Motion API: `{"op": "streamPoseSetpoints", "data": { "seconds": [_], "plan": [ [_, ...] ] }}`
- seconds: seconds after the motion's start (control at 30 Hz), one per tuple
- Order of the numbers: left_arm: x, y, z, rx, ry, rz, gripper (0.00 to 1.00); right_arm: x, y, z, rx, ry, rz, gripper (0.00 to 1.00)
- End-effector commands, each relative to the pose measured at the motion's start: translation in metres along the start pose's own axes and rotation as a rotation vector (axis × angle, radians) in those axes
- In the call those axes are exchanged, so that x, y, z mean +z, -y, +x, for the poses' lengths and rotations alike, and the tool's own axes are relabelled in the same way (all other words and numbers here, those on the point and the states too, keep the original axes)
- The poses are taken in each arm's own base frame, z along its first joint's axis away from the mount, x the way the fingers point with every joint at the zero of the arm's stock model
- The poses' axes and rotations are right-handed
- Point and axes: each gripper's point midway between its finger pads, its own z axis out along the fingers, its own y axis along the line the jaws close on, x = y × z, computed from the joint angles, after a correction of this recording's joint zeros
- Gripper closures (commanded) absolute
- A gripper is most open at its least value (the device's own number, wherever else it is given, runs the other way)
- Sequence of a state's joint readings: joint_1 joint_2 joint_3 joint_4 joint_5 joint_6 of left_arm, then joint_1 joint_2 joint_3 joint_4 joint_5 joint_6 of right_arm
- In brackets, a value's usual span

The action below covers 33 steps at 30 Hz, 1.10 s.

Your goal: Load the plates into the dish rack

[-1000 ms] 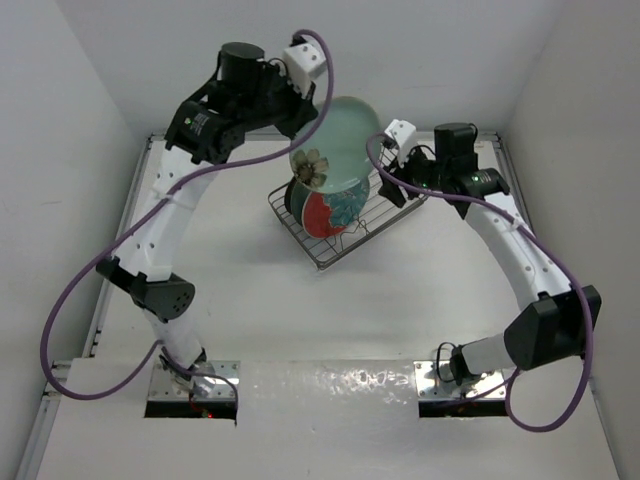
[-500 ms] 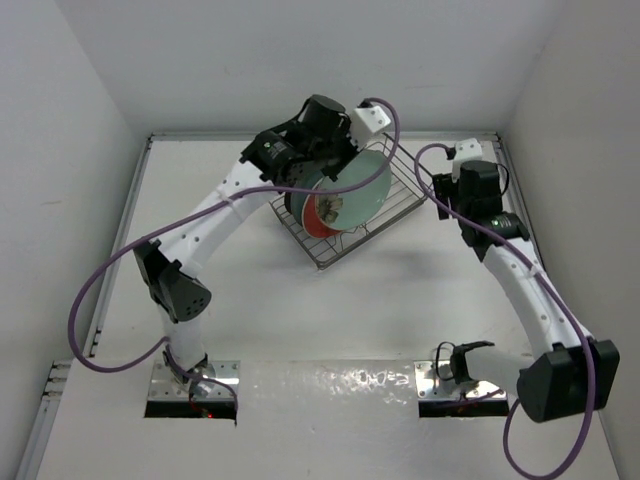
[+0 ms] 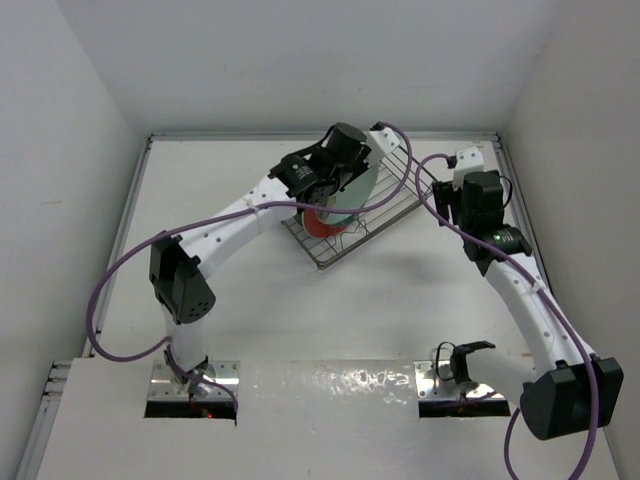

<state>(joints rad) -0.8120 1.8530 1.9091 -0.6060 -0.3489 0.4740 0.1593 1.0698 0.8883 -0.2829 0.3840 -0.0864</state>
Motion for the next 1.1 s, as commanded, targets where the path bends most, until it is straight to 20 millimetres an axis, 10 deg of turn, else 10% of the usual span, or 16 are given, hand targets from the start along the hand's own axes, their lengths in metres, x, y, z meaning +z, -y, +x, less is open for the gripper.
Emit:
{"op": "streamPoseSetpoints", "data": {
  "seconds": [0.0,0.9,1.07],
  "plan": [
    [-0.013,-0.040,-0.043,-0.056,0.158,-0.173,1.00,0.000,-0.004,-0.005,-0.017,0.017,-0.028,0.20],
    [0.033,0.045,0.034,-0.093,0.051,0.188,0.99,0.003,-0.023,-0.001,-0.017,0.029,-0.123,0.18],
    [0.027,0.035,0.019,-0.098,0.064,0.188,0.52,0.003,-0.025,-0.003,-0.005,0.036,-0.129,0.17]
  ]
}}
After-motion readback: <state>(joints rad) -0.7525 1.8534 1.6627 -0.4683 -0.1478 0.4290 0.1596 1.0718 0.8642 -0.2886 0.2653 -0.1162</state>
